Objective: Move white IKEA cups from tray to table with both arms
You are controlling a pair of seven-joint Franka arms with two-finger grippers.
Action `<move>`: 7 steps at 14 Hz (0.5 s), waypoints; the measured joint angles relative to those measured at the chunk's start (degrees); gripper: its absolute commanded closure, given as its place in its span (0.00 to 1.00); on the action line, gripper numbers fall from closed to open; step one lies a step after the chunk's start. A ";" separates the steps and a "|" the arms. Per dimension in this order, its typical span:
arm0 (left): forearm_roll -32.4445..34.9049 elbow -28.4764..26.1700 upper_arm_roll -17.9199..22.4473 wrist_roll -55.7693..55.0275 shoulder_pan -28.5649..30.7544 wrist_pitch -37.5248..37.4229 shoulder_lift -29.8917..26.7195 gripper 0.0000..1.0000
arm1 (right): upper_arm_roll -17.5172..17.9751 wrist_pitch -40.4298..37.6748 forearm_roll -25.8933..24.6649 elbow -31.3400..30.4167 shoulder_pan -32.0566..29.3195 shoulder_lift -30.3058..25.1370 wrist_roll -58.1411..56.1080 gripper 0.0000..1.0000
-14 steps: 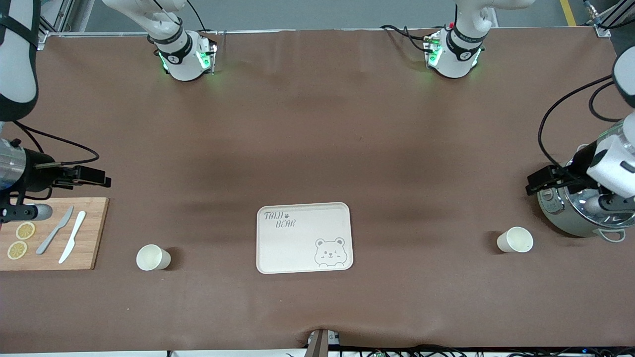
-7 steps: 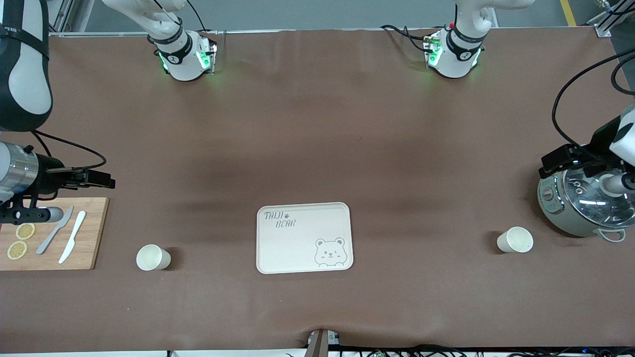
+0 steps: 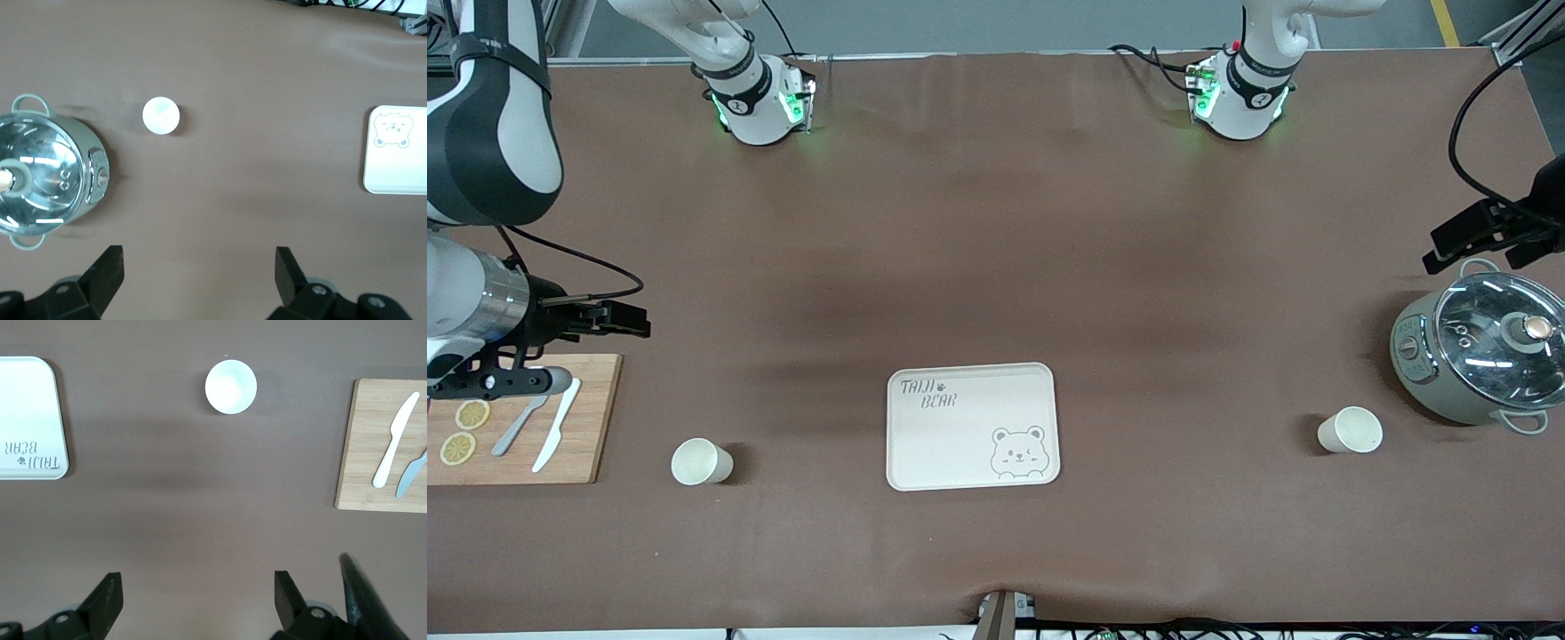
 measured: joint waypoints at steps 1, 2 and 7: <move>0.00 -0.03 0.05 0.00 0.02 -0.79 -0.45 0.00 | -0.14 0.00 -0.01 -0.02 -0.07 0.00 0.00 0.00; 0.00 -0.03 0.10 0.00 0.03 -1.15 -0.73 0.00 | -0.25 0.00 -0.01 -0.05 -0.19 0.00 0.01 0.00; 0.01 -0.22 0.01 0.01 0.01 -1.29 -0.84 0.00 | -0.59 0.07 -0.08 -0.04 -0.90 -0.73 0.01 0.00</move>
